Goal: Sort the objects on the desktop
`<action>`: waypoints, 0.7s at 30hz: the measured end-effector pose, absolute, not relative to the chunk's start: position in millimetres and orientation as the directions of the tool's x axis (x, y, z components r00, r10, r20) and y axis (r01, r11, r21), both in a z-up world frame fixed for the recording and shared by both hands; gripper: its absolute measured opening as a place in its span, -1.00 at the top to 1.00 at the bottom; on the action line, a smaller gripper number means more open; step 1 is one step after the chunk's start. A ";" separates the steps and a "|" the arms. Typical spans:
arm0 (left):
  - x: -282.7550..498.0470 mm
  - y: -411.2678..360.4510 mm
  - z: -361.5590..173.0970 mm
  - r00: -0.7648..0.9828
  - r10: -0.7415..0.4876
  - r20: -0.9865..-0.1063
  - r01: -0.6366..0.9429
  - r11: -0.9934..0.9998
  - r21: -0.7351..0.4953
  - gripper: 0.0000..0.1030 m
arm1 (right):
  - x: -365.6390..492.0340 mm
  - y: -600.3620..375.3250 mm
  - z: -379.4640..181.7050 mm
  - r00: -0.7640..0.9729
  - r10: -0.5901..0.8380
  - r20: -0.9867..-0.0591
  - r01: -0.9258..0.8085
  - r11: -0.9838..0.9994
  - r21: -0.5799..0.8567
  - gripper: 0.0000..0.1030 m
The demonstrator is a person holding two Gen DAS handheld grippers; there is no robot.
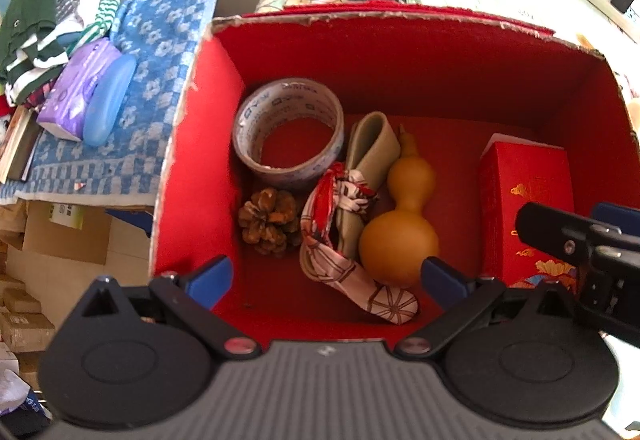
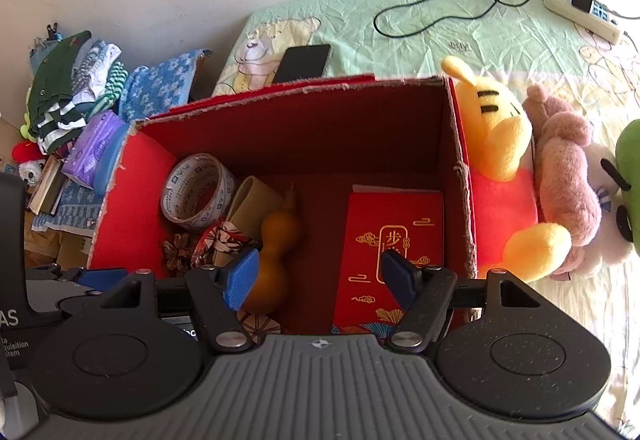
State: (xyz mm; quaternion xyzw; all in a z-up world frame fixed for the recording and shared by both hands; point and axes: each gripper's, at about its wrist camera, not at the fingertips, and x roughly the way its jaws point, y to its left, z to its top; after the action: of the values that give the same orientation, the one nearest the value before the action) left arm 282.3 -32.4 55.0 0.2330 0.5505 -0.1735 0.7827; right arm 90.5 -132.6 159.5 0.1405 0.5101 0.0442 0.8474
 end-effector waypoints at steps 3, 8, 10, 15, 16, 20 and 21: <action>286.7 -32.0 50.3 0.328 0.000 -0.945 0.528 0.829 0.183 -0.96 | 96.0 -131.8 153.5 0.447 0.203 -0.871 0.087 0.959 0.268 -0.37; 290.6 -31.0 44.0 0.309 0.002 -0.951 0.536 0.826 0.176 -0.96 | 102.8 -132.6 145.5 0.408 0.191 -0.893 0.119 0.958 0.260 -0.38; 290.5 -32.2 43.0 0.305 -0.002 -0.952 0.544 0.821 0.172 -0.96 | 104.2 -131.2 145.3 0.408 0.174 -0.896 0.123 0.962 0.243 -0.38; 294.0 -35.7 41.8 0.302 0.001 -0.953 0.549 0.817 0.175 -0.96 | 108.7 -130.5 144.7 0.405 0.159 -0.900 0.134 0.964 0.230 -0.38; 295.7 -36.4 41.8 0.297 0.001 -0.955 0.550 0.817 0.172 -0.96 | 110.0 -130.5 144.2 0.405 0.154 -0.901 0.137 0.964 0.226 -0.38; 301.1 -40.0 40.1 0.289 0.013 -0.957 0.552 0.815 0.177 -0.96 | 114.9 -128.9 142.9 0.397 0.143 -0.907 0.155 0.963 0.220 -0.44; 302.4 -41.1 39.5 0.285 0.013 -0.959 0.556 0.812 0.176 -0.96 | 116.1 -128.4 142.9 0.395 0.144 -0.907 0.155 0.963 0.220 -0.45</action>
State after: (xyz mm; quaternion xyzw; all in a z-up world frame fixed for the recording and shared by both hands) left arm 302.4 -41.1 39.5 0.2490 0.5708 -0.1782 0.7618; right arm 116.1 -128.4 142.9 0.1360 0.5499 -0.0035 0.8241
